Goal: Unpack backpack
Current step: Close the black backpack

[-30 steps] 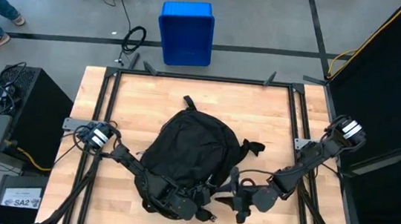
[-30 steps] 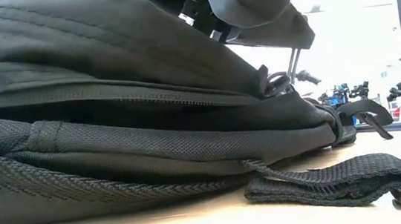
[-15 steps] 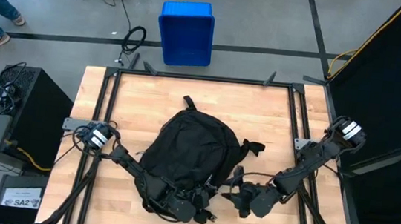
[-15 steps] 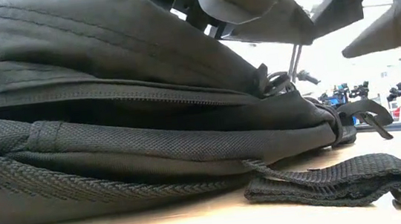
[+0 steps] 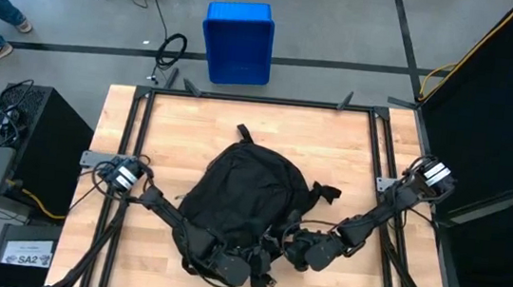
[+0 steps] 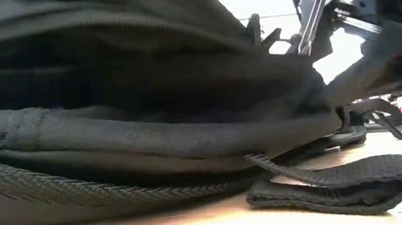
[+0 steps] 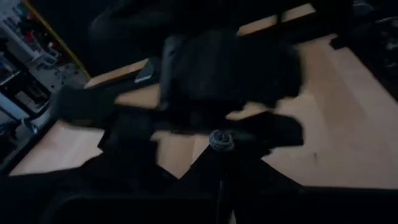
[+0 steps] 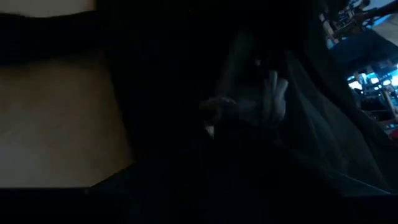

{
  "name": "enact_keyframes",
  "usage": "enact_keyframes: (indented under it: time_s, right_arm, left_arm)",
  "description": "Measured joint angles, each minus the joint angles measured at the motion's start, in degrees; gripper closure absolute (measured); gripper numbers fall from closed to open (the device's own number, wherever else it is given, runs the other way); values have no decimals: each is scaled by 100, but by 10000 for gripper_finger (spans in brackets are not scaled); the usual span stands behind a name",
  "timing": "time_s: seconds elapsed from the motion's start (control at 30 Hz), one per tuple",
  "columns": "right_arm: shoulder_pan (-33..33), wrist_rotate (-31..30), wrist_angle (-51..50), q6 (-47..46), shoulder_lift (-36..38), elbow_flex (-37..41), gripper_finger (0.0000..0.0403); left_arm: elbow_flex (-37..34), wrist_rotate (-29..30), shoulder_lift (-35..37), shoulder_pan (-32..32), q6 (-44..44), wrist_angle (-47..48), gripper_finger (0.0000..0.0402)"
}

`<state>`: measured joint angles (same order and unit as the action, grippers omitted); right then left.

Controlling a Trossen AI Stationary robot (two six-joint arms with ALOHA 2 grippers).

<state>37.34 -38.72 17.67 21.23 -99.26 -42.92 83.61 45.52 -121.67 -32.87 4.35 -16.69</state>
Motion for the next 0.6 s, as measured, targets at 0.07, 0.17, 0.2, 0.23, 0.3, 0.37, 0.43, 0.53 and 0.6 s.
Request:
enact_keyframes:
  time_s: [0.07, 0.17, 0.2, 0.23, 0.3, 0.37, 0.43, 0.53, 0.6]
  right_arm:
    - [-78, 29, 24, 0, 0, 0, 206]
    - [-162, 53, 31, 23, 1, -4, 245]
    - [-175, 55, 29, 32, 2, -4, 263]
    - [-177, 60, 30, 43, 4, -4, 284]
    - [-176, 69, 46, 127, 22, -4, 329]
    - [-154, 58, 40, 224, 29, -4, 377]
    - [-124, -24, 35, 262, 37, -2, 392]
    - [-120, -202, 28, 264, 65, -4, 397]
    - [-120, -245, -37, 269, 84, -4, 400]
  left_arm:
    - [69, 4, 0, -48, 88, 80, 401]
    - [142, 12, 0, -101, 141, 169, 401]
    - [163, 28, 0, -127, 136, 240, 401]
    - [179, 33, 0, -158, 112, 318, 401]
    - [191, 37, 0, -221, -43, 479, 401]
    - [199, 125, 2, -295, -235, 683, 401]
    - [199, 167, 11, -377, -462, 895, 402]
    - [204, 299, 13, -513, -743, 1208, 402]
    - [206, 352, 17, -599, -911, 1384, 402]
